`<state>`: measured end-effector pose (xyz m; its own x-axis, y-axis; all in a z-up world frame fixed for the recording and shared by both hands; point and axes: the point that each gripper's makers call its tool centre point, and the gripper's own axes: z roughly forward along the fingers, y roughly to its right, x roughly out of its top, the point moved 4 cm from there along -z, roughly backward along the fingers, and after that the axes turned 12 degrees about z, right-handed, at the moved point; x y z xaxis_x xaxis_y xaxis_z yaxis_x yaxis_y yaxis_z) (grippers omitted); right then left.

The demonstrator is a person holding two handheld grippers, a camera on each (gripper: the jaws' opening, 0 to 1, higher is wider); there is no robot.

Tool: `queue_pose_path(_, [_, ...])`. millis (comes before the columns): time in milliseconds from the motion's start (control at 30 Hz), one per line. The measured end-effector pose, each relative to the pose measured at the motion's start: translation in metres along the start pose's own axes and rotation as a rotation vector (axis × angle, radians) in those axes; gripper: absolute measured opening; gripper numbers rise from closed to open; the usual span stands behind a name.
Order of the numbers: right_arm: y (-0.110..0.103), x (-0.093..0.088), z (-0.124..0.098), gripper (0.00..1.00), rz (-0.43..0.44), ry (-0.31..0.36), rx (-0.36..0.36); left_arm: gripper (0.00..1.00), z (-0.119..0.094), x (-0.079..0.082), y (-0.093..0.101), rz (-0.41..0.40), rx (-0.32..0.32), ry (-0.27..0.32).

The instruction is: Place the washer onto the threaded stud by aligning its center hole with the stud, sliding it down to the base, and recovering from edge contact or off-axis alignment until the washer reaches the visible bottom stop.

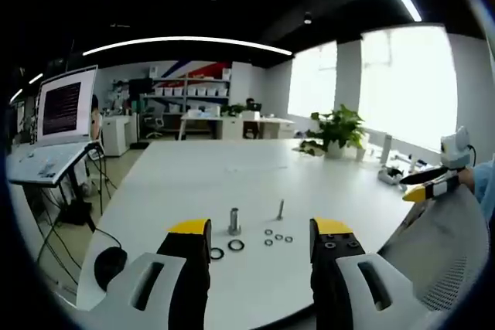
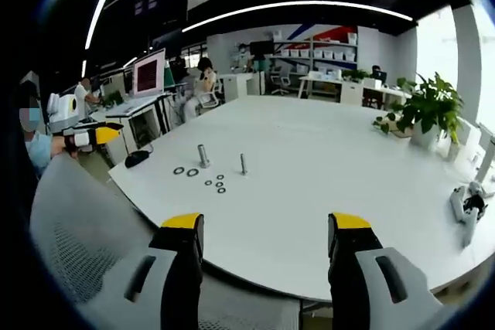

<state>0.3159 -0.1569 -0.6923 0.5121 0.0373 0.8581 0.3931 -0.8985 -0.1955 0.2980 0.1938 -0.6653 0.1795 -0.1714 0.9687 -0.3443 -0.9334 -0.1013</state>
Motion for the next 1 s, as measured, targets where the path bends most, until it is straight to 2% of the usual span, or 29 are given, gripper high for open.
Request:
queue_pose_path(67, [-0.002, -0.004, 0.000, 0.66, -0.017, -0.035, 0.014, 0.49, 0.001, 0.000, -0.001, 0.004, -0.004, -0.003])
queue_pose_path(100, [-0.005, -0.005, 0.001, 0.62, -0.054, -0.064, 0.049, 0.49, 0.001, -0.001, -0.002, 0.007, -0.006, -0.011])
queue_pose_path(167, [-0.009, -0.001, 0.002, 0.53, -0.085, -0.045, 0.048, 0.49, 0.001, -0.002, -0.004, 0.004, -0.012, -0.016])
queue_pose_path(433, [-0.010, -0.002, 0.008, 0.57, -0.084, -0.089, 0.080, 0.46, 0.003, -0.003, -0.004, -0.001, -0.025, -0.022])
queue_pose_path(500, [-0.015, 0.010, 0.011, 0.55, -0.073, -0.060, 0.132, 0.46, 0.002, -0.002, -0.005, -0.006, -0.025, -0.014])
queue_pose_path(600, [-0.017, 0.029, 0.017, 0.55, -0.105, -0.029, 0.138, 0.46, 0.003, -0.002, -0.005, -0.009, -0.023, -0.011])
queue_pose_path(700, [-0.021, 0.035, 0.028, 0.55, -0.152, -0.053, 0.154, 0.46, 0.003, 0.000, -0.006, -0.012, -0.022, -0.003])
queue_pose_path(833, [-0.026, 0.030, 0.031, 0.54, -0.226, -0.099, 0.175, 0.46, 0.003, 0.002, -0.008, -0.021, -0.012, 0.014])
queue_pose_path(1000, [-0.030, 0.023, 0.033, 0.52, -0.219, -0.130, 0.185, 0.45, 0.003, 0.003, -0.010, -0.023, -0.012, 0.022])
